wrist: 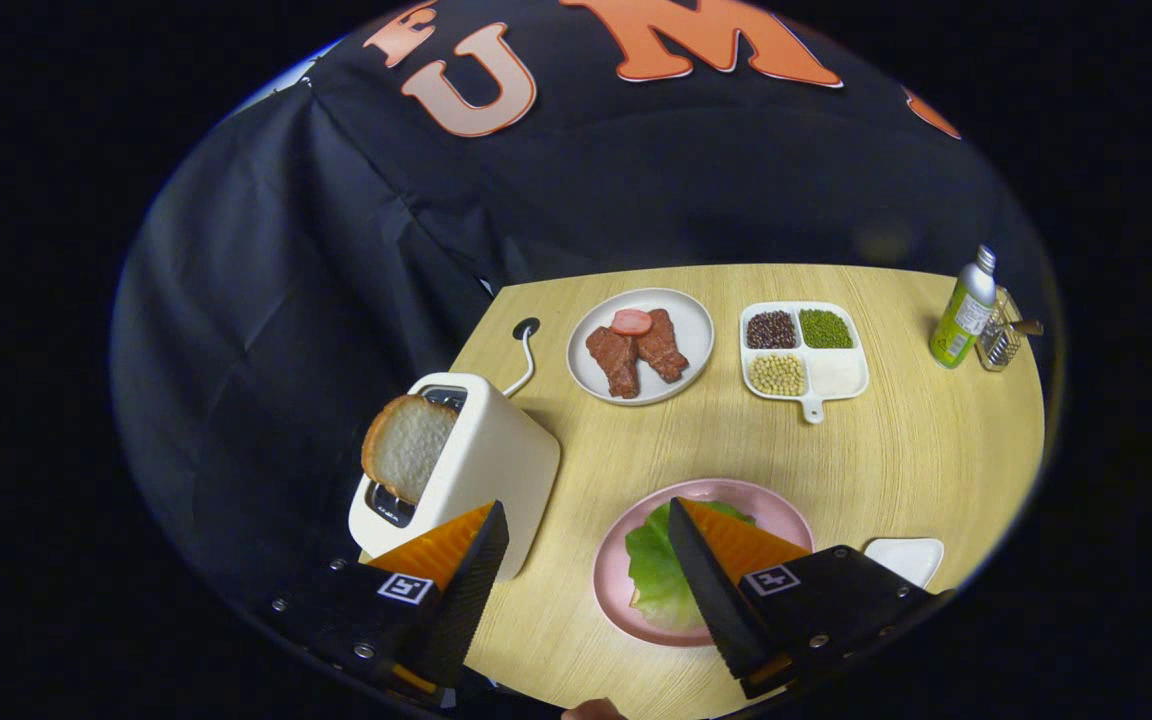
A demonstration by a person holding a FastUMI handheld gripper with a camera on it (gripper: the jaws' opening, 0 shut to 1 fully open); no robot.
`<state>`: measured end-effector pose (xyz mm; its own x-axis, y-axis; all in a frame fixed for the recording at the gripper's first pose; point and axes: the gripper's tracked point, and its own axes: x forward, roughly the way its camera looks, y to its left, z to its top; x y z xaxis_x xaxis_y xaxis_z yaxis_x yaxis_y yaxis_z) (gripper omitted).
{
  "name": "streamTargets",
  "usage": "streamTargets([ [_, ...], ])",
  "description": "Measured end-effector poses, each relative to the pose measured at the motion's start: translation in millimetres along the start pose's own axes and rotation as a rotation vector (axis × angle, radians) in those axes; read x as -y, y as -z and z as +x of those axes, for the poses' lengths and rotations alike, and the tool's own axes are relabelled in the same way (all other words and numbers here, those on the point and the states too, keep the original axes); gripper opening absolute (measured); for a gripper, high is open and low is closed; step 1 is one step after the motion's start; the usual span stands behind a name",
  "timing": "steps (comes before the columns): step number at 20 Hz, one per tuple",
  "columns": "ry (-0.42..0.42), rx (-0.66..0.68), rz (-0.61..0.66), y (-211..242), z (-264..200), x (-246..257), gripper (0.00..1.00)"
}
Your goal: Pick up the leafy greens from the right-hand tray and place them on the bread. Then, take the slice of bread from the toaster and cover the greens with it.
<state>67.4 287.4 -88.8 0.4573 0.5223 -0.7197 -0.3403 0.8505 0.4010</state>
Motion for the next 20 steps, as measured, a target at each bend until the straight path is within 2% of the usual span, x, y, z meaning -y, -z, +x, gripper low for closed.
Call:
streamTargets([
  [3, -0.039, -0.014, -0.028, -13, -3, -35, 0.97],
  [10, -0.062, -0.051, -0.089, -36, 11, -102, 0.97],
  [15, -0.065, -0.152, -0.096, -29, 35, -128, 0.97],
  [20, -0.049, -0.196, -0.111, -30, 52, -142, 0.95],
])
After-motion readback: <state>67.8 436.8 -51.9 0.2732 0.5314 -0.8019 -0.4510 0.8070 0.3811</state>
